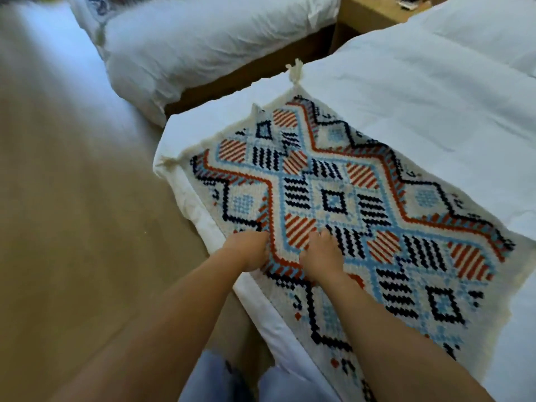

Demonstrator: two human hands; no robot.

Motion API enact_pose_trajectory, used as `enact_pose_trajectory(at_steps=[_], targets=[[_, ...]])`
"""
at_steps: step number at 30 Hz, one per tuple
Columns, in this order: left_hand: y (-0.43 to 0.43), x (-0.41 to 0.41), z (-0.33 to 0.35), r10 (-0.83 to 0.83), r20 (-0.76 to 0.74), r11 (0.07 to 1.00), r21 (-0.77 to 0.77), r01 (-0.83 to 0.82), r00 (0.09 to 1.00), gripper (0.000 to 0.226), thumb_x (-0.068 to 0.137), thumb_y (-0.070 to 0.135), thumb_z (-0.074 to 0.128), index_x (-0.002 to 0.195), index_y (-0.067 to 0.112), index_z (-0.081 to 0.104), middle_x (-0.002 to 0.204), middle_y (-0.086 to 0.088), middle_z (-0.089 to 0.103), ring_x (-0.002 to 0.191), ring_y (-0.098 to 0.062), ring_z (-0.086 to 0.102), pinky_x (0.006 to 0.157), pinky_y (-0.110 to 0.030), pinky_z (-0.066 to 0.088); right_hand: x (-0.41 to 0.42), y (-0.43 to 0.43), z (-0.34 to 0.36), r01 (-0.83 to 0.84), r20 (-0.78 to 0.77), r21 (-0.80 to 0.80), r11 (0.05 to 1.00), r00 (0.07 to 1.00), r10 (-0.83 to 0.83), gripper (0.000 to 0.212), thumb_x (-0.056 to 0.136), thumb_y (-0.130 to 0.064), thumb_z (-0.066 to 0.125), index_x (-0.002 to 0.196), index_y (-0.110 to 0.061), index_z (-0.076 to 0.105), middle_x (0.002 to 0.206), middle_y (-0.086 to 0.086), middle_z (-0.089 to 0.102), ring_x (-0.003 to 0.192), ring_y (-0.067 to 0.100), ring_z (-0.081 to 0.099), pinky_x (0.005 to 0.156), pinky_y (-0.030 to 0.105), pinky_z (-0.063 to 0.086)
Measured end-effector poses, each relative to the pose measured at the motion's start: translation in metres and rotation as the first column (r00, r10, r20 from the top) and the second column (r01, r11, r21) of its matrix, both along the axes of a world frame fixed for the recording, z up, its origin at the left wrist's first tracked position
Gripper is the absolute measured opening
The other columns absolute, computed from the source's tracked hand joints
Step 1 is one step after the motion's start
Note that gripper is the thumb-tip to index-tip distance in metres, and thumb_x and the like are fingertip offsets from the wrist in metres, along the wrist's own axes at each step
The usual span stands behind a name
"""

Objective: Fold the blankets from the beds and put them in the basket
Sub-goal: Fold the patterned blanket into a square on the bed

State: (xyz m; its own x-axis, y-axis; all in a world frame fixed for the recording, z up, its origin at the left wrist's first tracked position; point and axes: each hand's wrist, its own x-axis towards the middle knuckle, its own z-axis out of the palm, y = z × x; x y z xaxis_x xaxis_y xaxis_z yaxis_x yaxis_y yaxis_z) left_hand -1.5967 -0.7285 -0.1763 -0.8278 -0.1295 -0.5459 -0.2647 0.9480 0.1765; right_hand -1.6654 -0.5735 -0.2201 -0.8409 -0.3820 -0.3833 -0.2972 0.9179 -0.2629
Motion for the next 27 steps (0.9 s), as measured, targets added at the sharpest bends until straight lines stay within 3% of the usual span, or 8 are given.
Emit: enact_pose_trajectory(at_steps=[4,10,14,17,21,24,27], targets=[[-0.053,-0.024,0.006,-0.007,0.004,1.0,0.011,0.007,1.0,0.026,0.097,0.028,0.034,0.112,0.012,0.049,0.108,-0.01,0.058,0.093,-0.027,0.055,0.07,-0.033,0.04,-0.029,-0.059,0.004,-0.072,0.001,0.016,0.997,0.997,0.072,0.041,0.092,-0.025,0.045,0.129,-0.01,0.036,0.137,0.012,0.034,0.122,0.029,0.035,0.098,0.039,0.036],[-0.152,-0.073,0.005,-0.058,0.027,0.998,-0.004,0.058,0.998,0.026,0.098,0.024,0.034,0.114,0.008,0.046,0.105,-0.011,0.056,0.092,-0.028,0.055,0.067,-0.033,0.039,-0.069,-0.159,0.0,-0.03,0.014,0.065,0.997,0.999,0.029,0.047,0.093,-0.025,0.043,0.136,-0.012,0.029,0.144,0.012,0.029,0.128,0.03,0.031,0.102,0.041,0.035],[-0.207,-0.108,0.008,-0.201,-0.011,0.978,-0.065,0.2,0.98,0.013,0.097,0.023,0.036,0.093,0.013,0.044,0.09,-0.006,0.054,0.081,-0.025,0.053,0.066,-0.033,0.038,-0.092,-0.212,0.005,0.053,0.034,0.072,0.996,0.998,-0.055,0.052,0.093,-0.029,0.046,0.139,-0.012,0.028,0.147,0.013,0.026,0.132,0.031,0.029,0.104,0.042,0.036],[-0.233,-0.142,0.006,-0.265,-0.008,0.962,-0.065,0.264,0.964,0.02,0.097,0.024,0.036,0.101,0.01,0.049,0.08,-0.002,0.046,0.07,-0.021,0.045,0.062,-0.032,0.038,-0.109,-0.234,0.008,0.112,0.04,0.065,0.992,0.993,-0.115,0.053,0.093,-0.029,0.047,0.139,-0.012,0.027,0.147,0.013,0.025,0.131,0.03,0.029,0.103,0.041,0.037],[-0.253,-0.2,-0.001,-0.325,0.005,0.945,-0.045,0.325,0.946,0.026,0.097,0.026,0.038,0.116,0.012,0.05,0.101,-0.007,0.058,0.079,-0.022,0.052,0.063,-0.032,0.04,-0.153,-0.252,0.004,0.157,0.045,0.086,0.984,0.986,-0.162,0.051,0.094,-0.027,0.046,0.138,-0.012,0.027,0.147,0.014,0.025,0.132,0.031,0.028,0.104,0.043,0.036],[-0.263,-0.248,-0.007,-0.36,0.018,0.932,-0.045,0.361,0.933,0.025,0.098,0.024,0.036,0.113,0.011,0.049,0.099,-0.008,0.057,0.078,-0.023,0.051,0.068,-0.036,0.045,-0.198,-0.262,-0.003,0.197,0.042,0.069,0.978,0.979,-0.2,0.043,0.094,-0.025,0.045,0.133,-0.013,0.032,0.143,0.014,0.03,0.126,0.031,0.033,0.1,0.041,0.036],[-0.274,-0.298,-0.01,-0.375,0.038,0.925,-0.051,0.377,0.926,0.028,0.098,0.024,0.035,0.119,0.011,0.046,0.109,-0.01,0.057,0.091,-0.027,0.056,0.074,-0.037,0.046,-0.247,-0.272,-0.01,0.235,0.057,0.038,0.971,0.97,-0.237,0.045,0.093,-0.024,0.043,0.136,-0.012,0.031,0.144,0.014,0.028,0.129,0.032,0.031,0.101,0.042,0.034]])
